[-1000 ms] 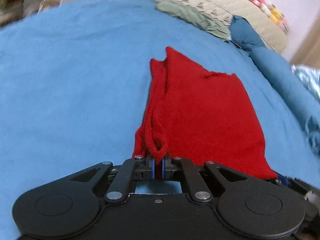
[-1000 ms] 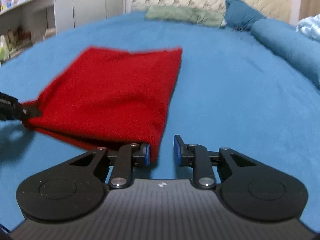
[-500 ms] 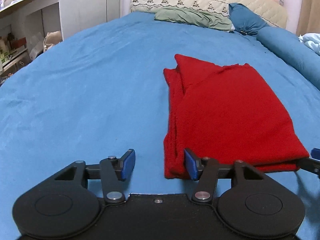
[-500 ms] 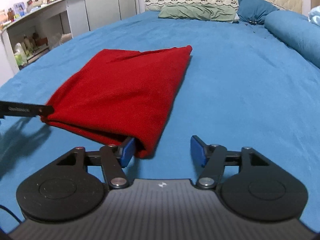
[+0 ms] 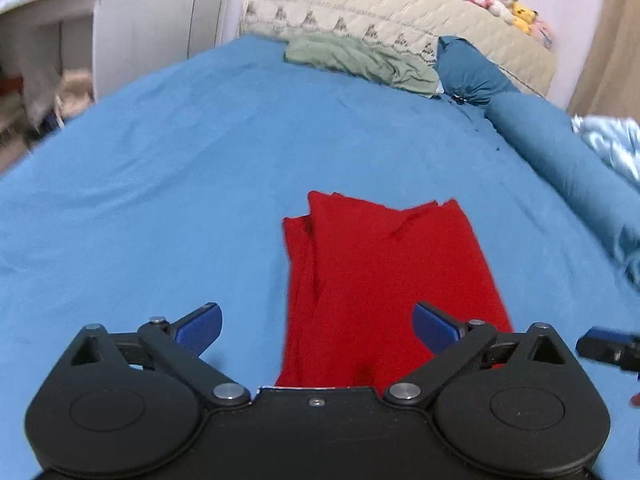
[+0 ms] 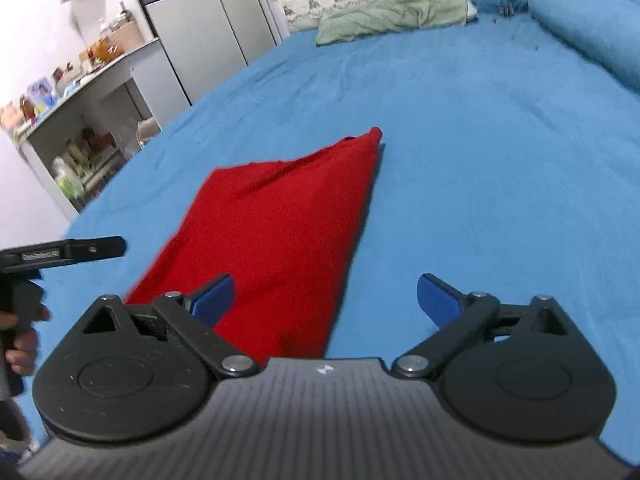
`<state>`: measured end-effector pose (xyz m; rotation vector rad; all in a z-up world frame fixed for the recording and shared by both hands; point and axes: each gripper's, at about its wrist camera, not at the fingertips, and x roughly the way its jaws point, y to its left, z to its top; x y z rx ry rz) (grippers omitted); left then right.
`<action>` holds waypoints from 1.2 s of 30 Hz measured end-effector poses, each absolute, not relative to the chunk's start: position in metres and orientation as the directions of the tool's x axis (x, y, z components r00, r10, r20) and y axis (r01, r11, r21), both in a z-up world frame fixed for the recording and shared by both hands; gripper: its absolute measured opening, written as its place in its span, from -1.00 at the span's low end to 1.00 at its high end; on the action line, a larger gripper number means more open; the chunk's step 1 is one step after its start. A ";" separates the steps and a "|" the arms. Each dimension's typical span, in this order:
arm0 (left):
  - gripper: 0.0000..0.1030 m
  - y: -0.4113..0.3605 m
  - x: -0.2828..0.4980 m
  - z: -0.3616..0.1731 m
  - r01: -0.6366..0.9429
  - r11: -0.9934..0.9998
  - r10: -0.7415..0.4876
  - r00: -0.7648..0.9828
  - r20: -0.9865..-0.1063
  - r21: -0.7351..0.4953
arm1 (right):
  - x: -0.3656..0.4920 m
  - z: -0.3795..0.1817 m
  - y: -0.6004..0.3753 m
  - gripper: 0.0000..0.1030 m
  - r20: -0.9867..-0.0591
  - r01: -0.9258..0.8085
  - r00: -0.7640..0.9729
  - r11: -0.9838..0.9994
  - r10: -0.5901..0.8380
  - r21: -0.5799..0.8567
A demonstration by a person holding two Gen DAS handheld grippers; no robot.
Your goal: Fold small clothes
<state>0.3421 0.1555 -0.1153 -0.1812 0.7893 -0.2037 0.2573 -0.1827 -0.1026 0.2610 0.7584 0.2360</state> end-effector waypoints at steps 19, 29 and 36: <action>0.19 0.160 0.426 -0.178 0.194 0.913 -0.405 0.537 -0.740 -0.359 | 0.353 -0.168 -0.171 0.75 -0.711 0.003 0.592 0.882 0.379 0.472; -0.59 0.141 0.411 -0.150 0.211 0.920 -0.391 0.548 -0.740 -0.330 | 0.350 -0.144 -0.156 -0.26 -0.681 -0.043 0.628 0.890 0.378 0.454; -0.60 0.121 0.362 -0.100 0.238 0.914 -0.406 0.557 -0.724 -0.330 | 0.308 -0.086 -0.177 -0.27 -0.632 -0.088 0.667 0.884 0.395 0.459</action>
